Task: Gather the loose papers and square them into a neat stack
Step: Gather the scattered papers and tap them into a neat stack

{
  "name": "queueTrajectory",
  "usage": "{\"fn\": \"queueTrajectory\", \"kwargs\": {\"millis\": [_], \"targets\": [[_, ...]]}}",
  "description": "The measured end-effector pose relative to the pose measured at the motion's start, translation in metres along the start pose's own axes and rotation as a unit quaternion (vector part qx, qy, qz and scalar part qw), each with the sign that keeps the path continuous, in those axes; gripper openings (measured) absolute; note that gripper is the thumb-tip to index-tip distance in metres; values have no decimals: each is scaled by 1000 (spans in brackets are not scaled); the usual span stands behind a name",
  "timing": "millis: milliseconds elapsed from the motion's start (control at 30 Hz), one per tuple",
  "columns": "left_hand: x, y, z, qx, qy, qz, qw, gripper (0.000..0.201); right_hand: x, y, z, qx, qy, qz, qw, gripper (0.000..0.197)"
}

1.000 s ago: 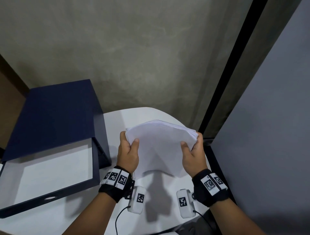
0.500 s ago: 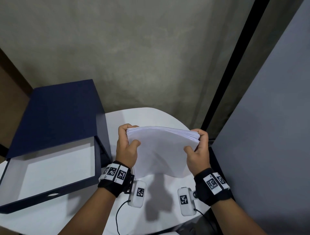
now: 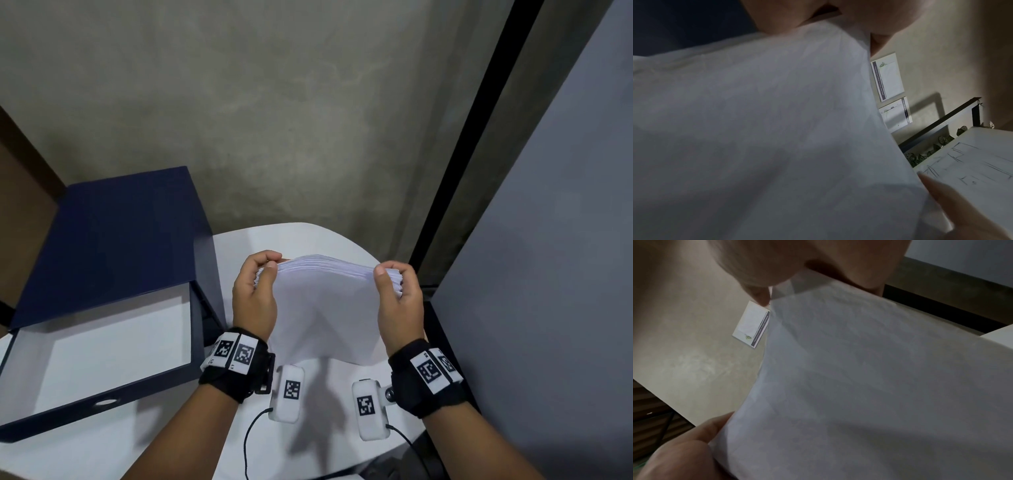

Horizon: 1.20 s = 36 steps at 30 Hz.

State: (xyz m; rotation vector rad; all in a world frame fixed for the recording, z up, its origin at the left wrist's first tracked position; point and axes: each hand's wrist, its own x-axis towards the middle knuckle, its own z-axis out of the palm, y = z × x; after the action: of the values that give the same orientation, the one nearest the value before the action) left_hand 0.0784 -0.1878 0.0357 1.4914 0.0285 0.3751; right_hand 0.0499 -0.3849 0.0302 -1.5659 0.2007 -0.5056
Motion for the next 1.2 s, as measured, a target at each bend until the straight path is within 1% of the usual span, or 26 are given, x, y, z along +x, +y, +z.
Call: {"fn": "queueTrajectory", "kwargs": {"millis": [33,100,233,300,367,400,467,533,567,633,667,767,833,900,1000,1067,1200], "targets": [[1,-1,0,-6,0,-4,1000,20,2,1,1,-2,15,8,1000,15],[1,-1,1,-10,-3,-6,1000,21,4,1,2,-6,32,19,999,12],[1,0,0,2,-3,-2,1000,21,8,0,1,-6,46,22,999,11],[2,0,2,2,2,-2,1000,20,8,-2,2,-8,41,15,999,10],[3,1,1,-2,2,-6,1000,20,8,-2,1,4,16,3,1000,8],[3,0,0,-9,-1,-6,1000,19,8,-1,-1,7,-6,-11,1000,12],[3,-6,-5,-27,-22,-6,999,16,6,6,-9,-7,-54,-30,998,32],[0,-13,-12,-30,-58,-9,998,28,4,14,-18,-9,-96,-31,995,45],[-2,-17,-15,-30,-75,-16,997,36,2,19,-21,-10,-115,-27,993,48],[-6,-20,-18,-32,-96,-45,994,46,-1,26,-23,-39,-131,-20,990,47],[-7,-20,-17,-16,-94,-62,994,47,-2,27,-22,-55,-132,-12,990,44],[-4,-22,-12,71,-50,-88,992,39,-1,29,-16,-63,-122,16,990,34],[-1,-20,-9,96,-40,-76,992,31,1,25,-13,-72,-119,6,990,34],[1,-15,-7,102,-34,-58,993,28,4,18,-11,-70,-111,-18,991,33],[0,-9,-7,110,-33,-43,993,32,5,12,-10,-66,-99,-37,992,32],[-6,-13,-8,119,-44,-46,991,40,1,15,-11,-69,-112,-17,991,33],[-22,-22,-10,170,-74,-98,978,54,-11,25,-15,-78,-124,22,989,49]]}}
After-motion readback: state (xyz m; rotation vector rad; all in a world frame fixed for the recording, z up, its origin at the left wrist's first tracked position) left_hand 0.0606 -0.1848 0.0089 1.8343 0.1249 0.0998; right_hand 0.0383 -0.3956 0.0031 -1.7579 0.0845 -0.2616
